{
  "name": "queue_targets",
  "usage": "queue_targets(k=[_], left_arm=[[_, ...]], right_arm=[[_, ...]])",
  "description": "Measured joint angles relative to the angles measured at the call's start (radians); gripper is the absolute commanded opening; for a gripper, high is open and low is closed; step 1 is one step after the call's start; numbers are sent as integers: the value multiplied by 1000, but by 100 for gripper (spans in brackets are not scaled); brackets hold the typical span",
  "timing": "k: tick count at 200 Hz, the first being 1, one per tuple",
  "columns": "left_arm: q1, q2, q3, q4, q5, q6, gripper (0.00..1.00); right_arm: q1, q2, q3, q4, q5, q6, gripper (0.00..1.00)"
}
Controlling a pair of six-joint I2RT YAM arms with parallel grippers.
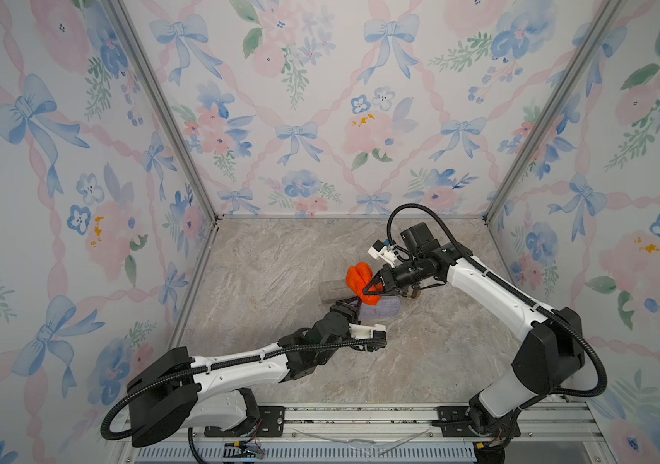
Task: Wipe the eyeglass case
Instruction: Wipe the dirt from the eyeglass case.
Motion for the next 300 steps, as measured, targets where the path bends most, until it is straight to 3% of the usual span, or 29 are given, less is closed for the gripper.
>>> queue_targets(k=[37, 97, 141, 204, 224, 245, 280, 300], left_arm=[[0, -16, -7, 7, 11, 1, 11], [0, -15, -11, -2, -3, 0, 10], [-2, -14, -12, -2, 34, 3, 11], [0, -37, -11, 1, 10, -62, 10], [12, -67, 7, -32, -1, -158, 11], [59, -100, 63, -123, 46, -377, 10], [214, -125, 203, -275, 268, -799, 10], [278, -126, 250, -314, 458, -1001, 9]], right_arm=[[-70, -15, -3, -68, 18, -38, 0], [56, 51, 66, -24, 36, -16, 0], [-69, -39, -53, -57, 8, -63, 0], [-225, -235, -140, -180, 85, -130, 0], [-230, -287, -126, -200, 137, -137, 0], [-236, -379, -122, -185, 188, -127, 0], [-198, -562, -130, -79, 260, -72, 0], [-60, -623, -134, -16, 336, -61, 0]])
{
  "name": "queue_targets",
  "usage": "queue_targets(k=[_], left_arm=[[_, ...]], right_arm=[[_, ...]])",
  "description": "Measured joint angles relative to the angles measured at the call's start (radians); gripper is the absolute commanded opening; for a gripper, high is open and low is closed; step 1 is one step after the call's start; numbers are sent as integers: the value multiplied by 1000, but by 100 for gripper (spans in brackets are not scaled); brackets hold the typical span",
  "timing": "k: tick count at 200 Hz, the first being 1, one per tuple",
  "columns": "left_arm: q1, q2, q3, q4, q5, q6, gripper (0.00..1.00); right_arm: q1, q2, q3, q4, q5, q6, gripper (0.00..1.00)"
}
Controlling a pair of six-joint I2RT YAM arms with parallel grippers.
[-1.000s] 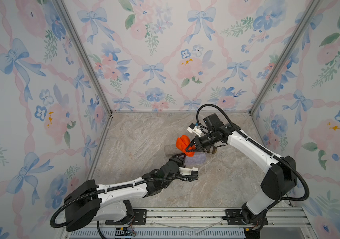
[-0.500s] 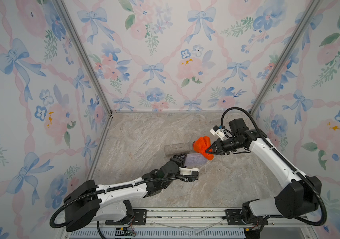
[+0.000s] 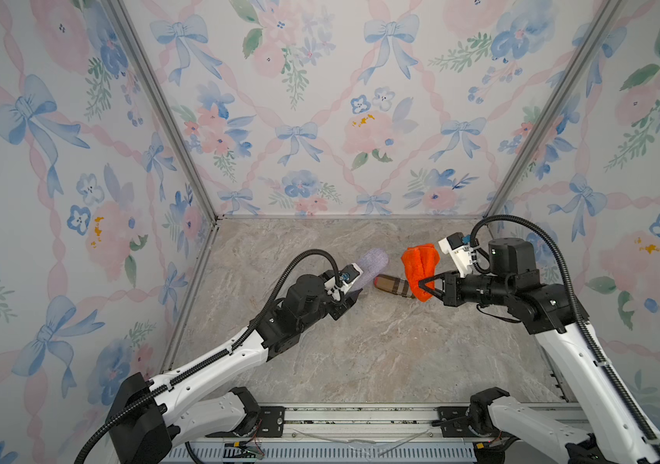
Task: Wipe the eyeglass case
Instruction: Wipe the dirt from the eyeglass case.
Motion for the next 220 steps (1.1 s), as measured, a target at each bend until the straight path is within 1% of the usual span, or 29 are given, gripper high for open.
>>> queue_targets(k=[17, 36, 45, 58, 71, 83, 102, 120, 132, 162, 178, 186, 203, 211, 220], left_arm=[[35, 13, 26, -10, 150, -144, 9], [43, 36, 48, -8, 285, -259, 9], [43, 42, 53, -6, 341, -301, 9], [45, 43, 55, -10, 394, -347, 10], [67, 48, 50, -17, 422, -391, 10], [76, 50, 49, -17, 430, -424, 10], [79, 50, 49, -16, 429, -457, 10], [81, 50, 49, -23, 430, -476, 10], [81, 50, 49, -26, 439, -481, 11], [81, 48, 49, -52, 463, -482, 11], [81, 48, 49, -66, 490, -482, 11], [81, 49, 49, -65, 493, -482, 11], [81, 55, 49, -63, 500, -482, 10], [81, 57, 49, -69, 498, -483, 10], [81, 57, 49, -76, 497, -483, 10]], right_arm=[[167, 4, 1, 43, 84, -5, 0], [326, 49, 8, 91, 182, -19, 0], [373, 86, 10, 117, 218, -29, 0], [406, 137, 16, 134, 242, -44, 0], [400, 166, 31, 134, 250, -61, 0], [367, 176, 37, 134, 234, -72, 0], [258, 171, 37, 133, 166, -75, 0], [185, 157, 38, 133, 151, -67, 0], [194, 155, 45, 126, 162, -55, 0], [311, 196, 98, 104, 225, -14, 0], [334, 216, 121, 89, 236, -12, 0], [322, 216, 123, 81, 228, -12, 0], [241, 208, 123, 76, 165, -11, 0], [201, 202, 120, 79, 151, -10, 0], [180, 193, 110, 88, 148, -6, 0]])
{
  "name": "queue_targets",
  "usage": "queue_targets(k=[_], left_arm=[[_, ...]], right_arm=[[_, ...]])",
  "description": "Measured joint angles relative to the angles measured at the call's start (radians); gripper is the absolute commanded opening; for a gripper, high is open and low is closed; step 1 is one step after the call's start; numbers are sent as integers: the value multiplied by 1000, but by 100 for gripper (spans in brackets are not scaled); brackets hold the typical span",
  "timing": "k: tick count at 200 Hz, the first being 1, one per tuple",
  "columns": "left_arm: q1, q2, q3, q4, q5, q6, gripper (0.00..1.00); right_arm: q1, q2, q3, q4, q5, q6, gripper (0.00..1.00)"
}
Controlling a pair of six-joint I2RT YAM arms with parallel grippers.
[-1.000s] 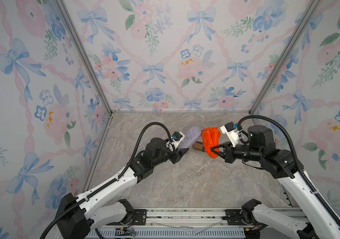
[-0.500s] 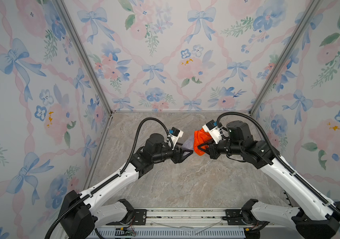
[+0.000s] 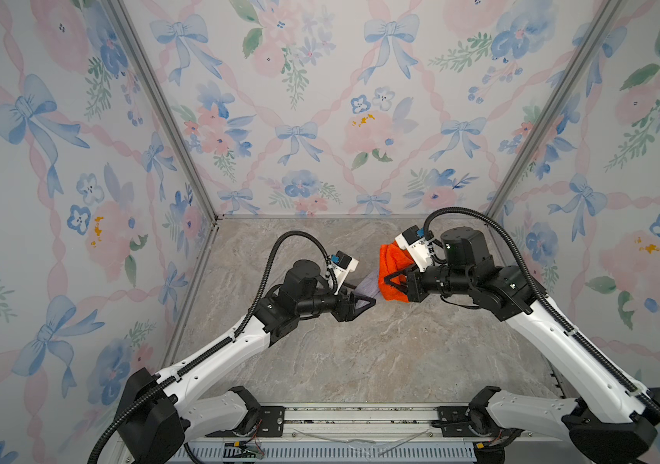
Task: Wipe the eyeglass case
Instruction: Wipe the dirt from the eyeglass case.
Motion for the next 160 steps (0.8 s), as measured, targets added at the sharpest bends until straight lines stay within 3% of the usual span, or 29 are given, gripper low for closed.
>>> queue_targets(k=[55, 89, 114, 160], left_arm=[[13, -3, -6, -61, 25, -2, 10], [19, -2, -8, -52, 26, -12, 10], [22, -2, -10, -29, 31, -31, 10], [70, -5, -27, 19, 132, -82, 10]], right_arm=[[114, -24, -134, 143, 34, 55, 0], [-8, -21, -124, 146, -63, 45, 0], [-64, -27, -109, 153, -69, 40, 0], [72, -82, -217, 289, -26, 42, 0]])
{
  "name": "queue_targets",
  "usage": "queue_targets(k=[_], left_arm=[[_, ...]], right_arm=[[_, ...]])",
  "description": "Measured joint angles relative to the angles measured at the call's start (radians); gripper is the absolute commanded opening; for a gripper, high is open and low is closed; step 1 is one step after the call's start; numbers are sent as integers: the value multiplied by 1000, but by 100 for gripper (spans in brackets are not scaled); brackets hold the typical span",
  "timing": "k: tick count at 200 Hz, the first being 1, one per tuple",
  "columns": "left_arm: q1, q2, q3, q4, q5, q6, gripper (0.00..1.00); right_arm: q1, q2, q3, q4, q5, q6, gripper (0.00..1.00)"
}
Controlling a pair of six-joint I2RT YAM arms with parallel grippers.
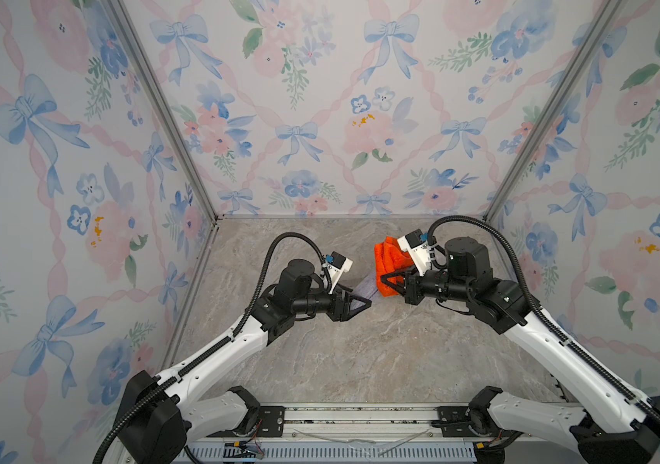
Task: Wipe the eyeglass case
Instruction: Wipe the dirt from the eyeglass case.
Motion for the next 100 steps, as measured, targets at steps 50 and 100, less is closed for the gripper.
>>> queue_targets(k=[50, 100], left_arm=[[18, 4, 0, 31, 19, -48, 11], [21, -6, 24, -31, 65, 17, 11]], right_arm=[[-73, 5, -31, 73, -94, -18, 0], [-301, 89, 84, 5, -102, -35, 0]])
